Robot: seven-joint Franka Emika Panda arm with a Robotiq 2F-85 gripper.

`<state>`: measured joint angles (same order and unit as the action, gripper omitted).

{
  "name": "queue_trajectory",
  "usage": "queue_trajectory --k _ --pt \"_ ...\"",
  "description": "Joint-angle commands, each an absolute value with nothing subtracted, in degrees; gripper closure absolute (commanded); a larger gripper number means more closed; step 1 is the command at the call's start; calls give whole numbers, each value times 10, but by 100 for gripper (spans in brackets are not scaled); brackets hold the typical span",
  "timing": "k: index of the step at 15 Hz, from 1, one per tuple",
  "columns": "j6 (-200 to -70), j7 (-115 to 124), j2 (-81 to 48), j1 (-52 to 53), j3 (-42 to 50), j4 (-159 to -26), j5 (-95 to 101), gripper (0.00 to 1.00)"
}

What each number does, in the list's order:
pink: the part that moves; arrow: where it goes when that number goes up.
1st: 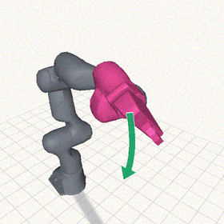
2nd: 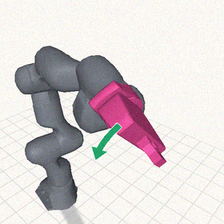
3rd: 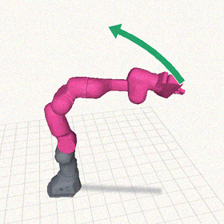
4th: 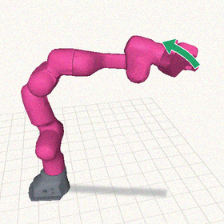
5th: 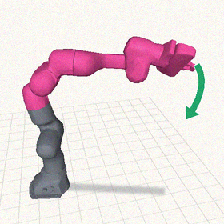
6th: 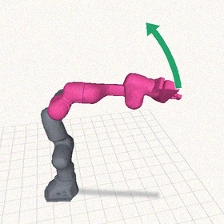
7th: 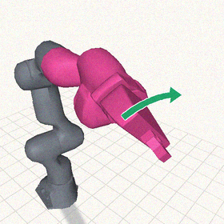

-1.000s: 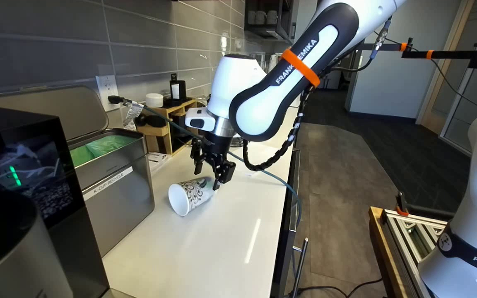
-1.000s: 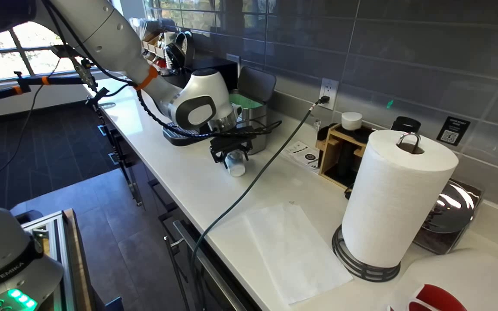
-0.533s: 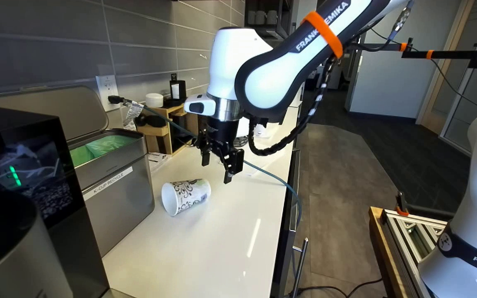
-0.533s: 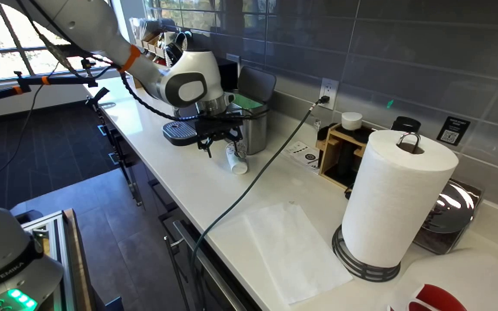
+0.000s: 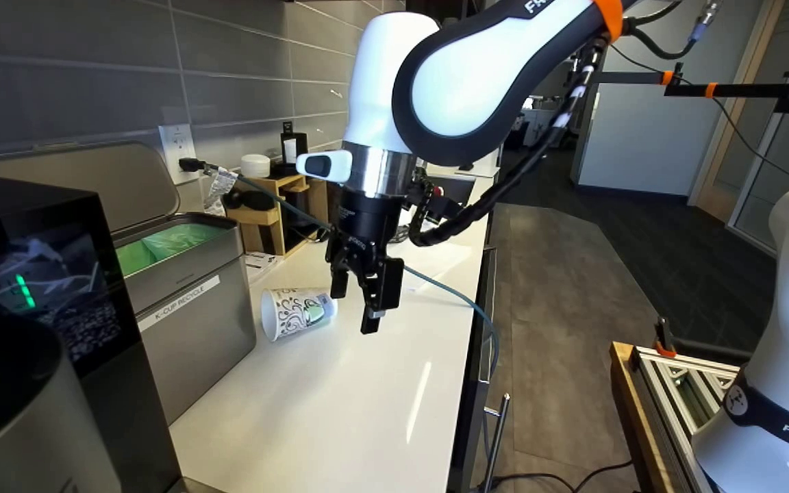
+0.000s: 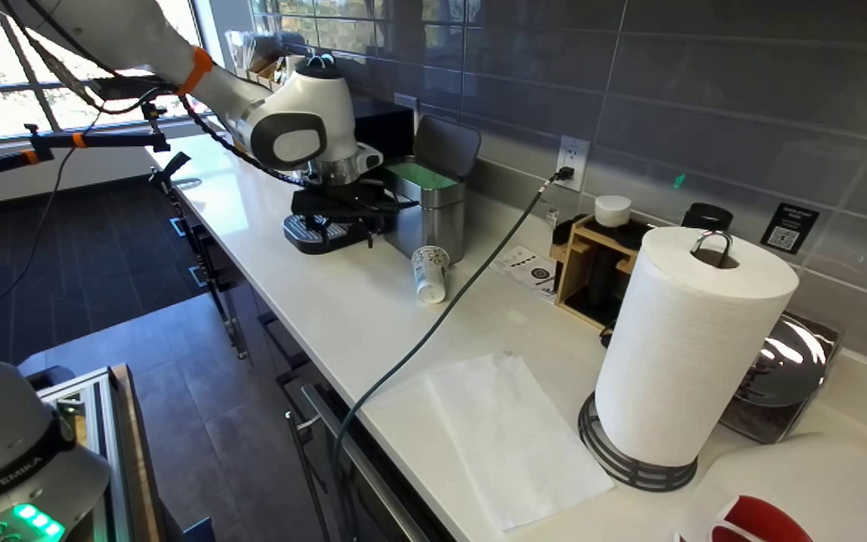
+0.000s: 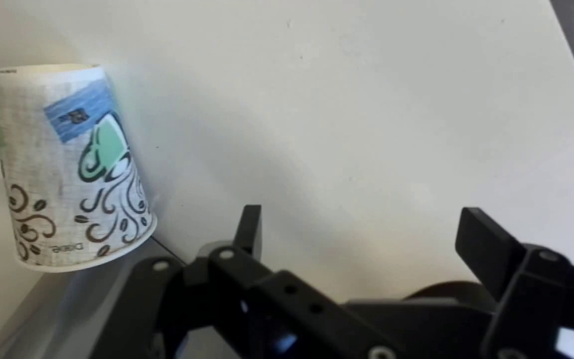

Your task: Place the coffee cup upright.

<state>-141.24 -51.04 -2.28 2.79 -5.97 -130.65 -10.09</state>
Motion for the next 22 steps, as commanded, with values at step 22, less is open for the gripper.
queue_trajectory --k 22 --pt "-1591 7 -27 65 30 -1335 256 0"
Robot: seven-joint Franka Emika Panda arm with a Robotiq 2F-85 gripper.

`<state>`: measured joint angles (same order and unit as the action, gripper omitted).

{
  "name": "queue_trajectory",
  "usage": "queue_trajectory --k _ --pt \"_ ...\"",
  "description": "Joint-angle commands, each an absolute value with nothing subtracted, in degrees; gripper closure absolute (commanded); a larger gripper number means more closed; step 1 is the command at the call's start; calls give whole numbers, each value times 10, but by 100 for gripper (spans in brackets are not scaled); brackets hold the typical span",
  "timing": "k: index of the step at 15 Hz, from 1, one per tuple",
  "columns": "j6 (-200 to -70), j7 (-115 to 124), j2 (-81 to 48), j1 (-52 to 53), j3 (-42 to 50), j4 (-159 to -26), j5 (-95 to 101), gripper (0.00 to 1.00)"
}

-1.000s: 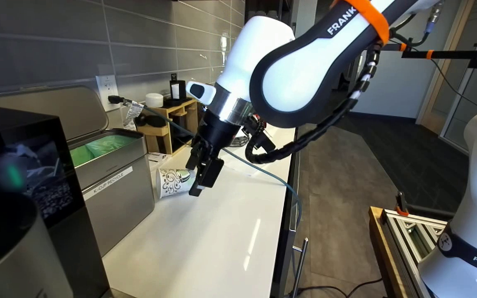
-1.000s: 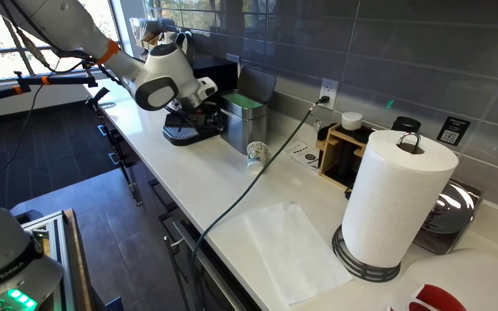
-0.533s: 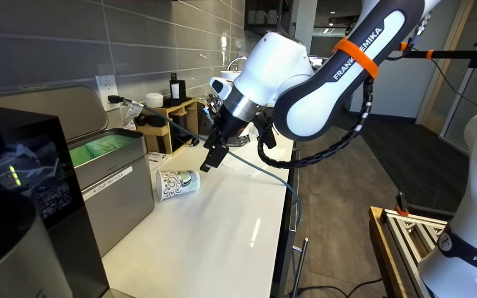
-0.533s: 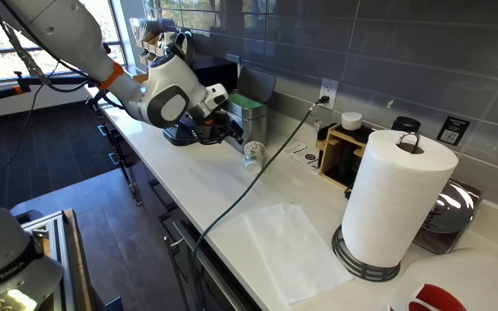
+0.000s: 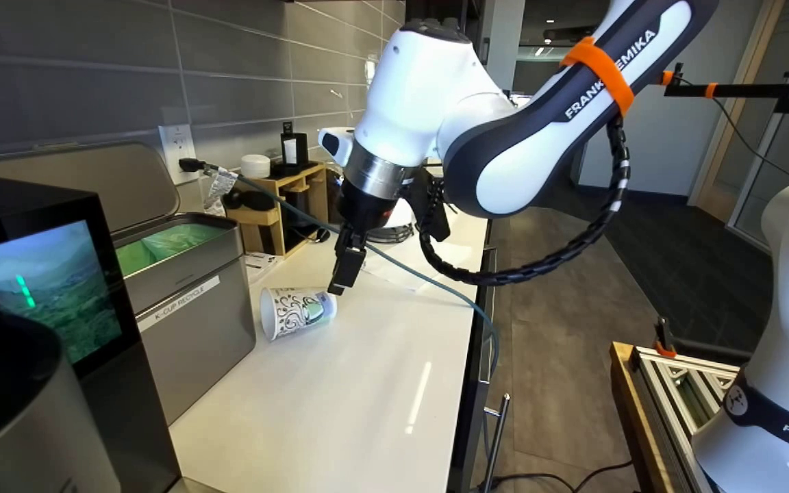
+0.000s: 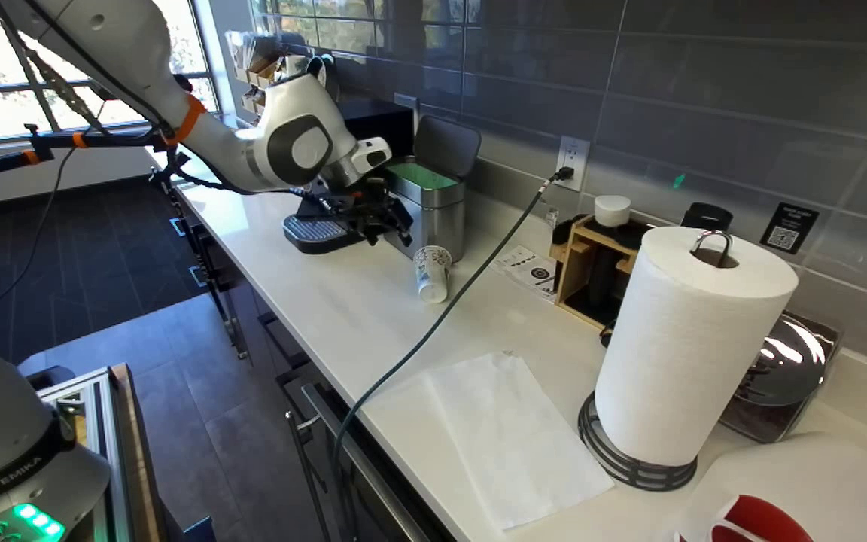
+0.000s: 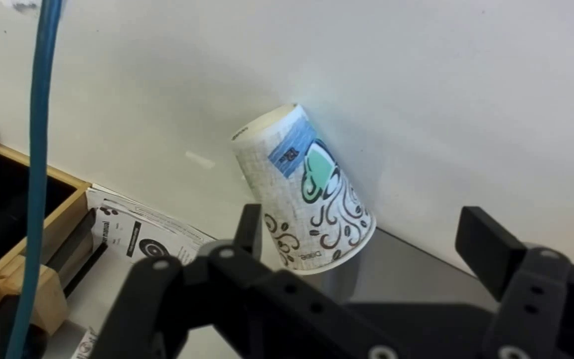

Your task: Place the coffee cup upright.

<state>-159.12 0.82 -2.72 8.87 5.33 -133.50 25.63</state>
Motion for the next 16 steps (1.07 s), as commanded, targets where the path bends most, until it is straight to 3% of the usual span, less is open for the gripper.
queue_trajectory --k 1,8,16 --pt "-1572 7 -26 71 25 -1330 258 0" --pt "-1464 213 -52 89 -13 -1294 230 0" --pt "-1495 397 -89 90 -18 -1254 164 0"
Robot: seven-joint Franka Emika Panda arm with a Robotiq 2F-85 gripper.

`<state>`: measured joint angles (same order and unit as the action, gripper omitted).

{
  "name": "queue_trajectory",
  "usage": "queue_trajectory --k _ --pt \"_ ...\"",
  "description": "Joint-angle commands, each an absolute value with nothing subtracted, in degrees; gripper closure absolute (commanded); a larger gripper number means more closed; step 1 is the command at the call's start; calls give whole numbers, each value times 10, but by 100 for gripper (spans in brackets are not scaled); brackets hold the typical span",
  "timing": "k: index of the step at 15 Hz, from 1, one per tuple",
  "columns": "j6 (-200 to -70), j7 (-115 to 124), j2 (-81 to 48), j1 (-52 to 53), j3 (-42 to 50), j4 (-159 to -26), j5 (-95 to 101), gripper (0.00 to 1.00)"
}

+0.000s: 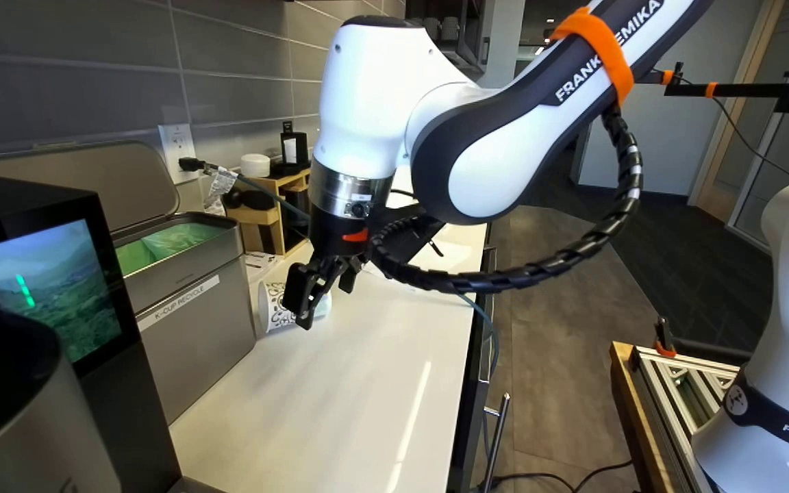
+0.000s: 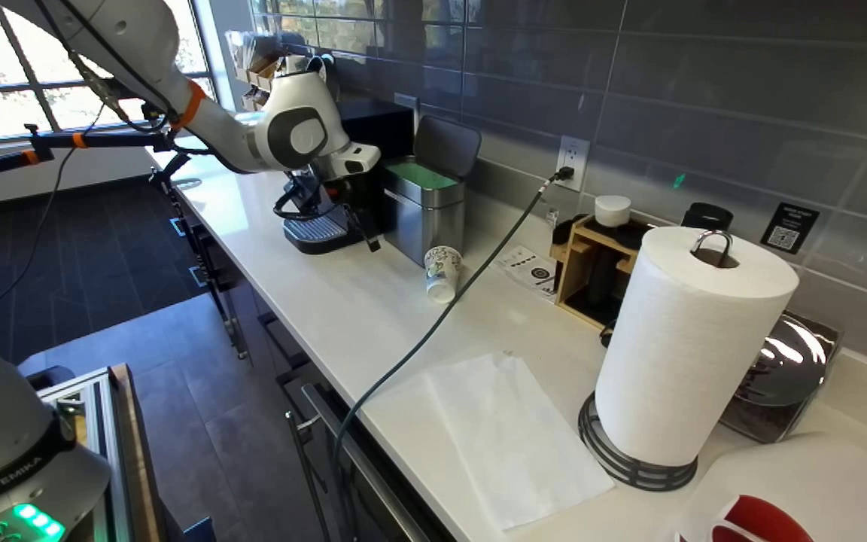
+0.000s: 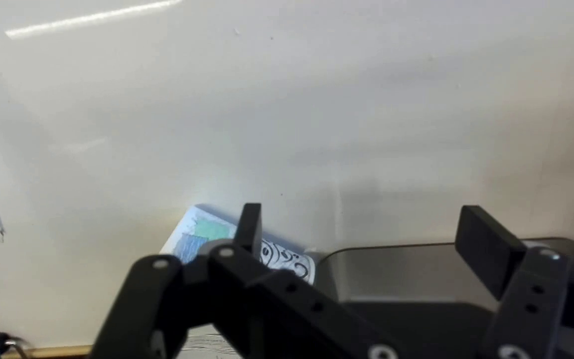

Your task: Place the coffee cup upright.

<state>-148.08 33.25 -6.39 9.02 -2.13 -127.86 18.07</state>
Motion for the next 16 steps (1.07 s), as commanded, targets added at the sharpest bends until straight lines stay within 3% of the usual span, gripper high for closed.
queue_trajectory --k 1,5,9,12,16 --pt "-1503 428 -96 93 -15 -1249 169 0" --pt "-1563 574 -131 107 16 -1225 226 0" --pt "-1629 735 -170 159 118 -1191 355 0" --pt "-1611 849 -196 221 200 -1161 453 0" --pt "-1568 922 -213 255 213 -1160 507 0"
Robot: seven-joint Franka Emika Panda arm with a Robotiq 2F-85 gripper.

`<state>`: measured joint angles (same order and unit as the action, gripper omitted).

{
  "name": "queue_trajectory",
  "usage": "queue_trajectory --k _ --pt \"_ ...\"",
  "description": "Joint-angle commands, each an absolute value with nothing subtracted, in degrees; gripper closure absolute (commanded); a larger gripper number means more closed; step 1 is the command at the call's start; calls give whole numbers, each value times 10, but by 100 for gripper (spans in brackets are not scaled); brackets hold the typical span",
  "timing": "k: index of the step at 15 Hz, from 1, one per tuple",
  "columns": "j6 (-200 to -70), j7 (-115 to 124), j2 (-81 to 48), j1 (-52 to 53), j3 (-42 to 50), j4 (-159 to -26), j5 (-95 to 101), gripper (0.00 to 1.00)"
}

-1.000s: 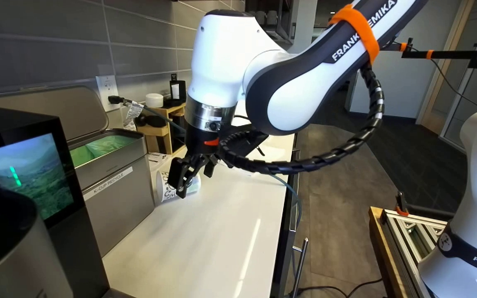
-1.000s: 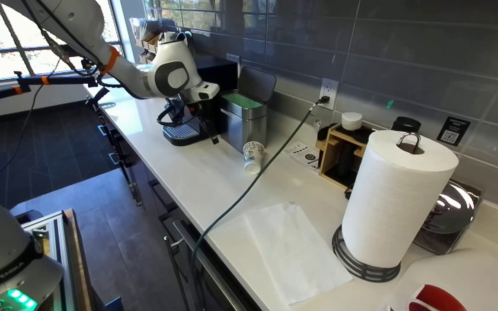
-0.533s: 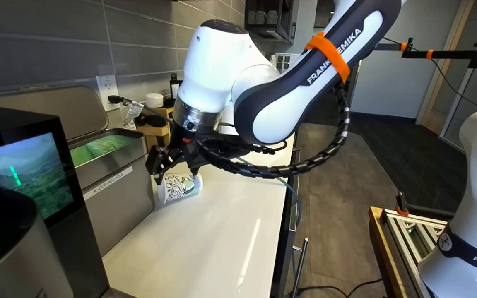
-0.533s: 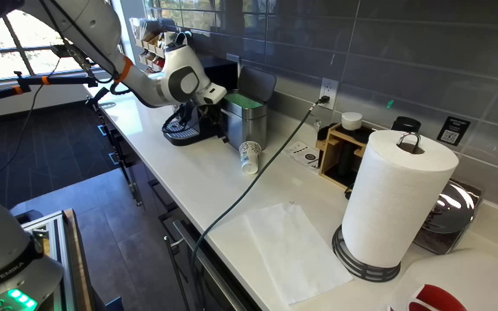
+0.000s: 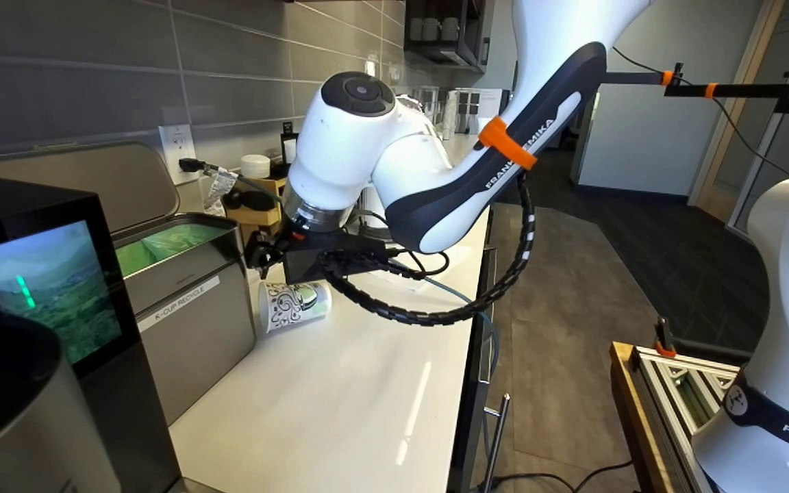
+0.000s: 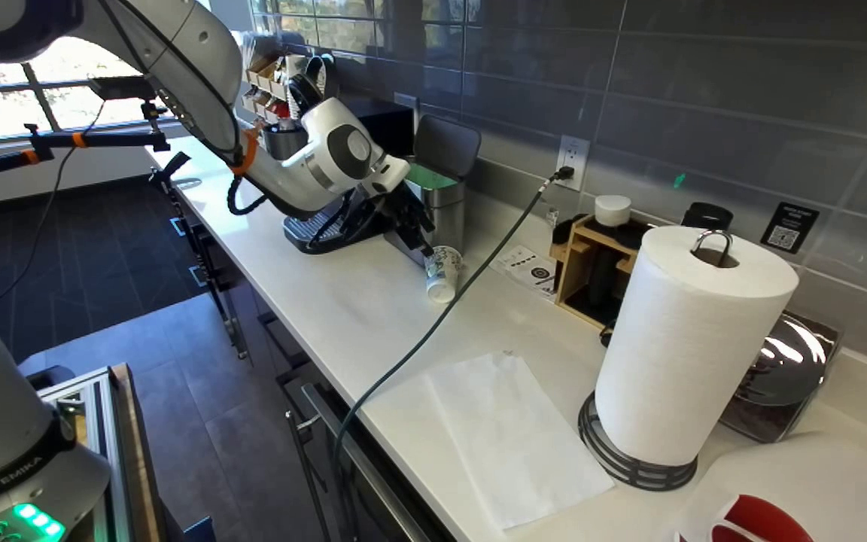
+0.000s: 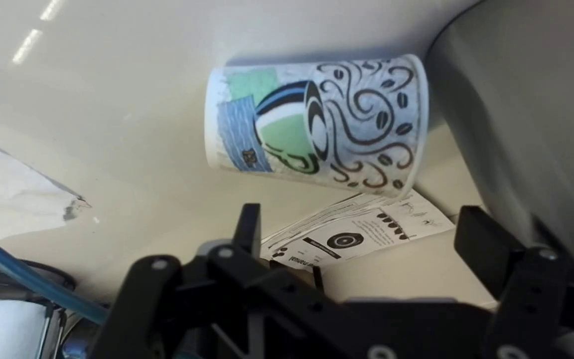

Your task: Place the coffee cup upright.

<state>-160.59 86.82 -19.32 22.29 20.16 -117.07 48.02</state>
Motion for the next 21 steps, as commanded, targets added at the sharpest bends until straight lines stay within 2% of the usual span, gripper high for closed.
queue_trajectory --k 1,4,5,13,21 --pt "-1556 921 -214 256 205 -1164 494 0" --pt "-1518 915 -219 260 201 -1159 478 0" --pt "-1500 936 -218 219 159 -1150 507 0" --pt "-1482 904 -246 146 79 -1114 477 0" --pt "-1479 891 -288 131 71 -1082 486 0"
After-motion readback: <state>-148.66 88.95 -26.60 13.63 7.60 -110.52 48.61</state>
